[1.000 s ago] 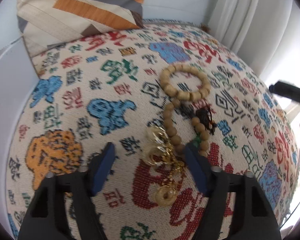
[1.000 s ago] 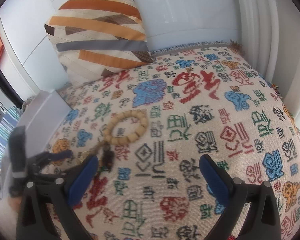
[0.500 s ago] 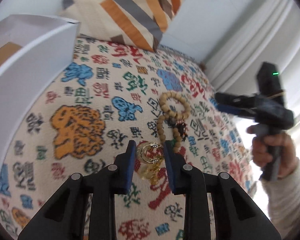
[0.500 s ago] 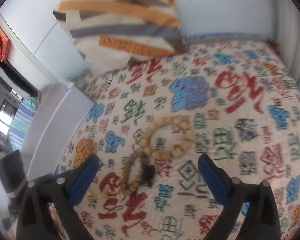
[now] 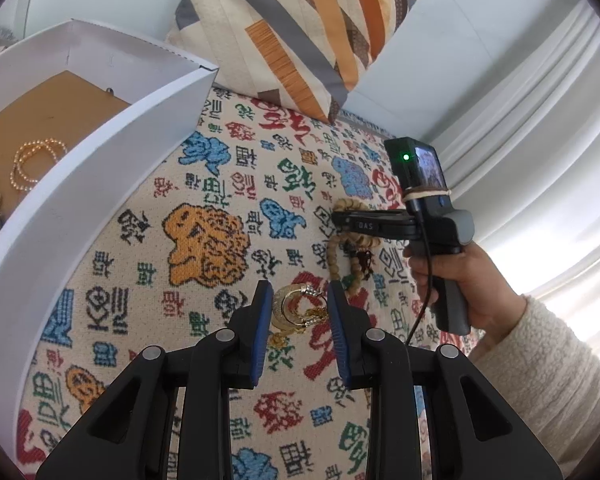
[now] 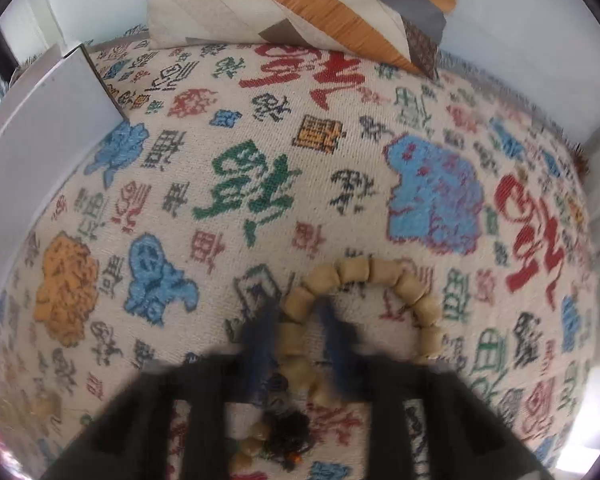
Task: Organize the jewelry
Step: 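Carry the earrings and wooden bracelet into the white box and open both tools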
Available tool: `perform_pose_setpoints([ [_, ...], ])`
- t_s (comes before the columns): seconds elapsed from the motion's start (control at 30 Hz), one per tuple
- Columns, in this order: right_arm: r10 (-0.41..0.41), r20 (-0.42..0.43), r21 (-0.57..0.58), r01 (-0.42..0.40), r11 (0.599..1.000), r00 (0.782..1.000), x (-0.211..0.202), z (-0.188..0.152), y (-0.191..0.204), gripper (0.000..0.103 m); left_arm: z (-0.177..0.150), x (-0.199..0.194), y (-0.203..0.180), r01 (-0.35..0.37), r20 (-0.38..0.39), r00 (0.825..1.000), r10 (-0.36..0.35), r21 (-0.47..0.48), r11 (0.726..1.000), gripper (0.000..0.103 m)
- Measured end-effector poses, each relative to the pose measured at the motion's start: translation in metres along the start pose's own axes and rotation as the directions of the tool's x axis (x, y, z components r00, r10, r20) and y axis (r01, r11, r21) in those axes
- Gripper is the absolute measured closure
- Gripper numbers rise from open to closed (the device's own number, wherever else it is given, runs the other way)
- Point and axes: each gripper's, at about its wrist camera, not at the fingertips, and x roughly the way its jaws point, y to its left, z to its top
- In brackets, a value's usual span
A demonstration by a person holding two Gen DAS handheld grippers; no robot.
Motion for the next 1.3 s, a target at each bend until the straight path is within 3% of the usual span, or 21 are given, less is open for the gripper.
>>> perform_pose_setpoints([
  [0.07, 0.055, 0.017, 0.067, -0.056, 0.996, 0.998, -0.01, -0.005, -0.01, 0.089, 0.0, -0.008, 0.001, 0.013, 0.003, 1.0, -0.013, -0.018, 1.0, 0.076],
  [0.2, 0.133, 0.137, 0.109, -0.148, 0.983, 0.982, -0.065, -0.018, -0.027, 0.089, 0.004, -0.037, 0.001, 0.045, 0.014, 0.999, -0.044, -0.058, 0.997, 0.076],
  [0.43, 0.289, 0.238, 0.045, -0.308, 0.95, 0.927, -0.163, -0.021, -0.004, 0.089, 0.02, -0.108, -0.003, 0.022, 0.074, 0.997, -0.017, -0.074, 0.997, 0.076],
  [0.67, 0.423, 0.288, -0.106, -0.41, 0.906, 0.859, -0.236, -0.005, 0.08, 0.089, 0.037, -0.192, 0.021, -0.04, 0.168, 0.984, 0.057, -0.104, 0.994, 0.076],
  [0.9, 0.529, 0.26, -0.223, -0.483, 0.847, 0.808, -0.248, 0.038, 0.186, 0.089, 0.06, -0.245, 0.091, -0.197, 0.261, 0.935, 0.242, -0.189, 0.962, 0.076],
  [1.0, 0.538, 0.229, -0.245, -0.487, 0.838, 0.811, -0.23, 0.061, 0.231, 0.089, 0.065, -0.245, 0.129, -0.269, 0.253, 0.91, 0.327, -0.238, 0.933, 0.076],
  [1.23, 0.455, 0.14, -0.274, -0.407, 0.871, 0.879, -0.153, 0.09, 0.291, 0.087, 0.07, -0.218, 0.203, -0.35, 0.176, 0.888, 0.424, -0.337, 0.874, 0.075],
  [1.3, 0.46, 0.127, -0.297, -0.408, 0.863, 0.879, -0.137, 0.087, 0.303, 0.086, 0.07, -0.207, 0.221, -0.376, 0.157, 0.879, 0.45, -0.353, 0.857, 0.075],
])
